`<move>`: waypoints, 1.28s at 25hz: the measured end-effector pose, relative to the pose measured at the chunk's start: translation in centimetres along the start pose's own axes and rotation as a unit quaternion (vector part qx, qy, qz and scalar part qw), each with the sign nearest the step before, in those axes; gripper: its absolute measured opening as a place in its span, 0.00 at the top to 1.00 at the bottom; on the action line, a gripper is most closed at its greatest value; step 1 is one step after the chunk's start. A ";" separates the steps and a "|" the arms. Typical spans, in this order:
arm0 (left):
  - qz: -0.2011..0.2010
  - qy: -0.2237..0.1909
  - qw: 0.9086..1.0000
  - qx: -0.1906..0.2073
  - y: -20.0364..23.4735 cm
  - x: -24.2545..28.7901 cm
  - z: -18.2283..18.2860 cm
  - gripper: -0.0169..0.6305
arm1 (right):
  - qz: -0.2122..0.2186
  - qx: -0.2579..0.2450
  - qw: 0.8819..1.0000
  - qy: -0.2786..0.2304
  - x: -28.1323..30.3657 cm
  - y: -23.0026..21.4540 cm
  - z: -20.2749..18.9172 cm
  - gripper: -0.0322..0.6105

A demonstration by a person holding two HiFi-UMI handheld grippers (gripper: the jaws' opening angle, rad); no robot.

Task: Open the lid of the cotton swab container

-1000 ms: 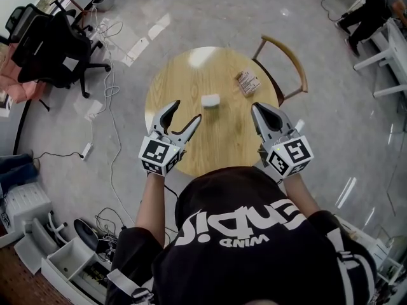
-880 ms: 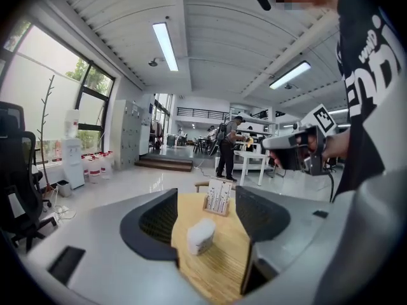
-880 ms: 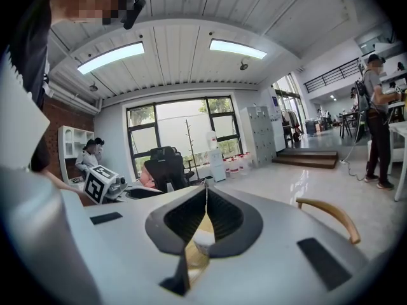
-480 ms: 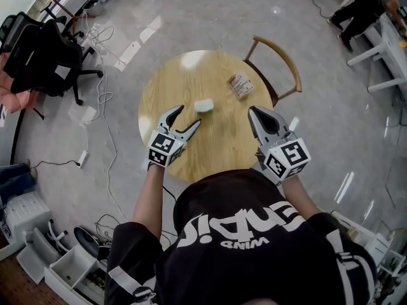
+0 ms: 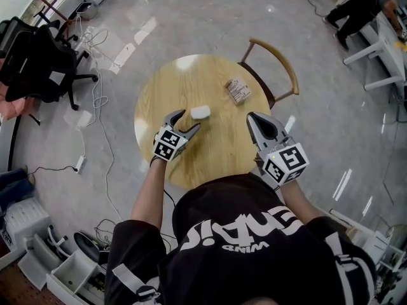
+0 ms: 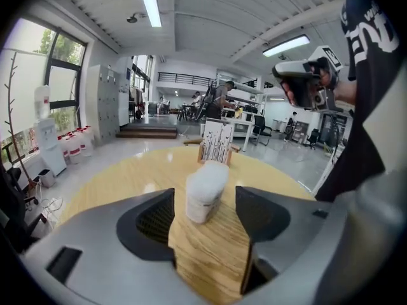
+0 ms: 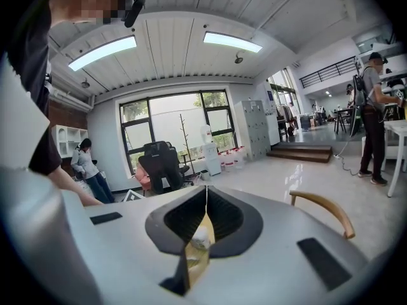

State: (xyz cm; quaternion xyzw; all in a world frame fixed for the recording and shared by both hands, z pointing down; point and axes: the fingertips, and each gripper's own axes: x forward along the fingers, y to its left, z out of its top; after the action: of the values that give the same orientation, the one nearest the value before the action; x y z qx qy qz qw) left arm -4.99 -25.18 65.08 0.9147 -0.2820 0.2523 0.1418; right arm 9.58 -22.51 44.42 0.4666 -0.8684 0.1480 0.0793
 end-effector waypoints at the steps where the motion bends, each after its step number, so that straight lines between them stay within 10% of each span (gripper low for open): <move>1: 0.000 0.005 1.000 0.000 0.2 0.5 -0.4 0.53 | -0.001 0.001 1.000 0.002 0.0 -0.1 -0.1 0.95; 32: -0.037 0.045 0.997 0.055 0.4 7.6 -2.7 0.53 | -0.025 0.007 0.999 0.028 0.3 -2.4 -1.1 0.95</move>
State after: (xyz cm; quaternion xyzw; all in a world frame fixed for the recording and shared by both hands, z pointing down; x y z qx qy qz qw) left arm -0.82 -27.76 71.48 0.9186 -0.2274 0.3030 0.1128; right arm 11.41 -23.64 45.97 0.4845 -0.8528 0.1650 0.1039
